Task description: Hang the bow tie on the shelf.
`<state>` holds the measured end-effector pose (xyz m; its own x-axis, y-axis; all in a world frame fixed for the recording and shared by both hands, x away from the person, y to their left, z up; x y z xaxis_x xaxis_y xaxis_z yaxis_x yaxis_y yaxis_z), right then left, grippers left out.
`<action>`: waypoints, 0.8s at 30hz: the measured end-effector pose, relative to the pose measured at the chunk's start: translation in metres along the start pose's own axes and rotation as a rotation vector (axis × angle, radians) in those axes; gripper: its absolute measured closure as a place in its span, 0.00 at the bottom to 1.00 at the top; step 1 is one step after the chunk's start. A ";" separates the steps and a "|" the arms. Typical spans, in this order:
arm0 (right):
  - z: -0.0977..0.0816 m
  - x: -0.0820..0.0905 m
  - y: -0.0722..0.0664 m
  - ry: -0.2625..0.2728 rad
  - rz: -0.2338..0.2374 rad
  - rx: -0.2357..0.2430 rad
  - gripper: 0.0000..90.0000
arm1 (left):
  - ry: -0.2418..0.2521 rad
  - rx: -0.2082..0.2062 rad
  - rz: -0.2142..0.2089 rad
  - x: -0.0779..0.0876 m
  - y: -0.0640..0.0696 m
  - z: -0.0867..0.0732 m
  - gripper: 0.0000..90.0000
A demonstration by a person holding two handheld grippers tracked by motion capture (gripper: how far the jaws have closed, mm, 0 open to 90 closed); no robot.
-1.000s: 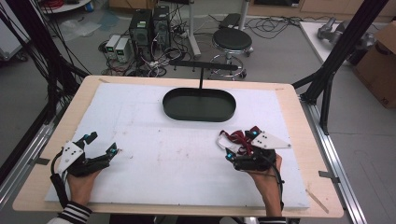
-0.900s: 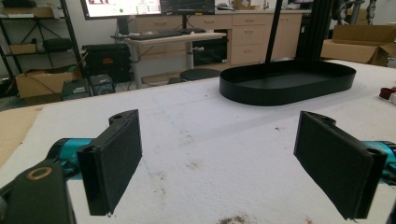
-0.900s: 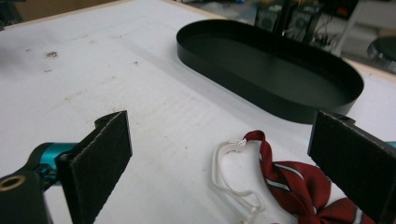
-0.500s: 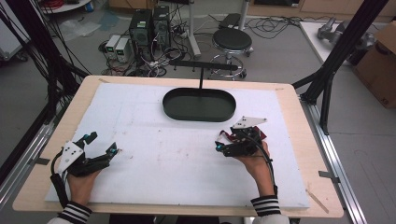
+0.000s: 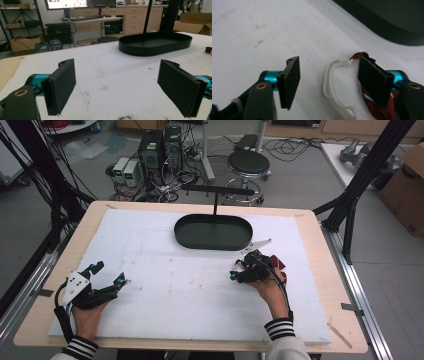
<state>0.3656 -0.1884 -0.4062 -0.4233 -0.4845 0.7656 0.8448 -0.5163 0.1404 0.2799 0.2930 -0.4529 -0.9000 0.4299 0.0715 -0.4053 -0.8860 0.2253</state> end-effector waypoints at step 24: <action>0.011 -0.021 -0.001 -0.259 0.039 0.122 0.71 | 0.001 -0.001 0.002 0.000 0.000 0.000 0.17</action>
<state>0.3772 -0.1698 -0.4159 -0.3056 -0.2974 0.9045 0.8984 -0.4048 0.1705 0.2798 0.2929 -0.4529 -0.9009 0.4281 0.0713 -0.4037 -0.8869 0.2245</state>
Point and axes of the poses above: each handheld gripper's, and its own axes: x roughly backward along the jaws, z roughly out of its top, y roughly to its right, the point moved 1 cm from there along -x, roughly forward along the jaws, and after that the axes turned 15 degrees about x, right-handed, at the moved point
